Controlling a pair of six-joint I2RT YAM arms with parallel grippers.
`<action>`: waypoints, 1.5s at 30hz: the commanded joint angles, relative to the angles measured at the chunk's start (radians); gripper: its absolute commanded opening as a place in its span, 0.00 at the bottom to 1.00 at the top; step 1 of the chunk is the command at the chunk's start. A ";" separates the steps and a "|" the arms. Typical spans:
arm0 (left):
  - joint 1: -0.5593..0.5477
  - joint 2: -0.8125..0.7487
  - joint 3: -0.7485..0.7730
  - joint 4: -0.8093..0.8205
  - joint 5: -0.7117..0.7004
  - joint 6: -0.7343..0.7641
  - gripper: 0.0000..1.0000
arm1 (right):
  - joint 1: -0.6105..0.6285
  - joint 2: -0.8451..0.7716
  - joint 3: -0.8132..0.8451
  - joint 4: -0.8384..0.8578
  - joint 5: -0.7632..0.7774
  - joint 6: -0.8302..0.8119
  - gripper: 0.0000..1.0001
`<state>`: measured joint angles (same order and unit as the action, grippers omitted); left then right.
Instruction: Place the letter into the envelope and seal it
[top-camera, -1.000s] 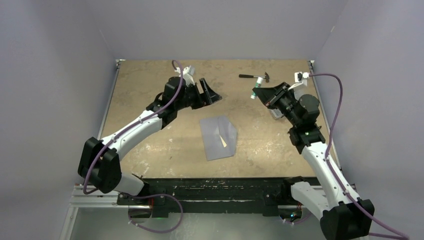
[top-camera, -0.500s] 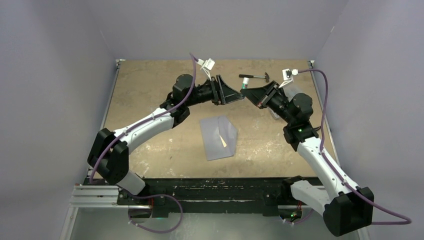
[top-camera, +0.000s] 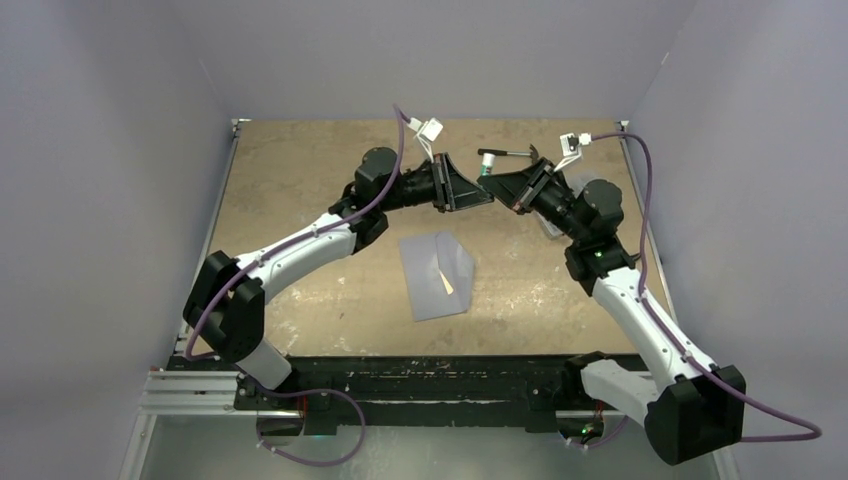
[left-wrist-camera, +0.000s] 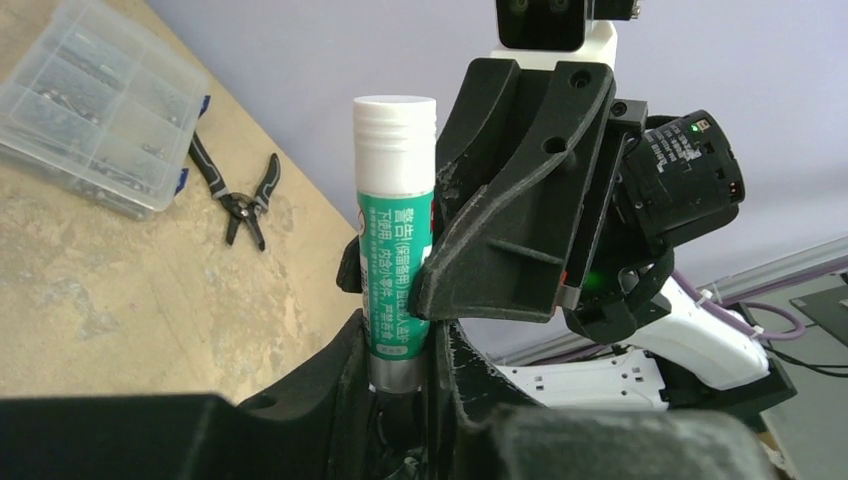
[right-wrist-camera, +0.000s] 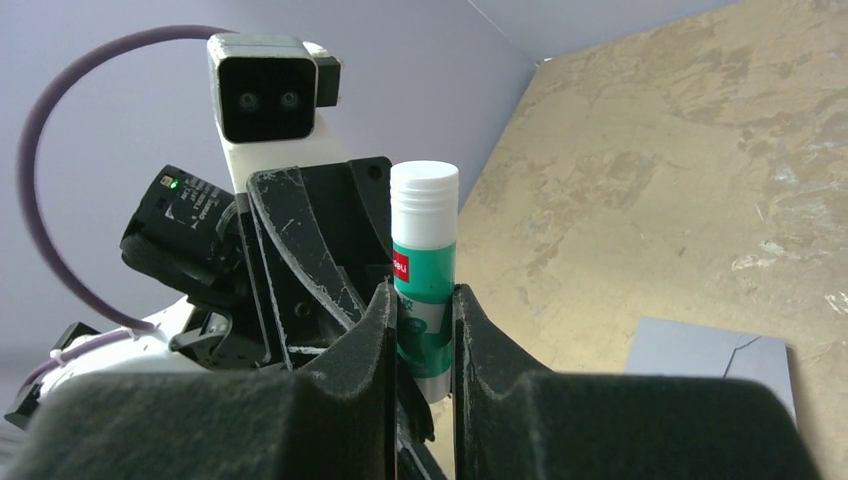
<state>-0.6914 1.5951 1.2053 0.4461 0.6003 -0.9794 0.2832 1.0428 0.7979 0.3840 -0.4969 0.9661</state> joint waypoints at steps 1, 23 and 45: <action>0.000 -0.001 0.052 -0.019 -0.003 0.051 0.00 | 0.007 -0.007 0.075 -0.043 -0.029 -0.069 0.02; 0.001 -0.092 0.197 -0.644 -0.062 1.039 0.00 | 0.007 0.175 0.486 -0.747 -0.021 -0.438 0.76; 0.000 -0.105 0.233 -0.630 -0.113 0.992 0.25 | 0.007 0.201 0.459 -0.683 -0.249 -0.344 0.00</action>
<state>-0.6941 1.5261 1.3865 -0.2707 0.5285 0.0784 0.2863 1.2755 1.2675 -0.3618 -0.6693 0.5625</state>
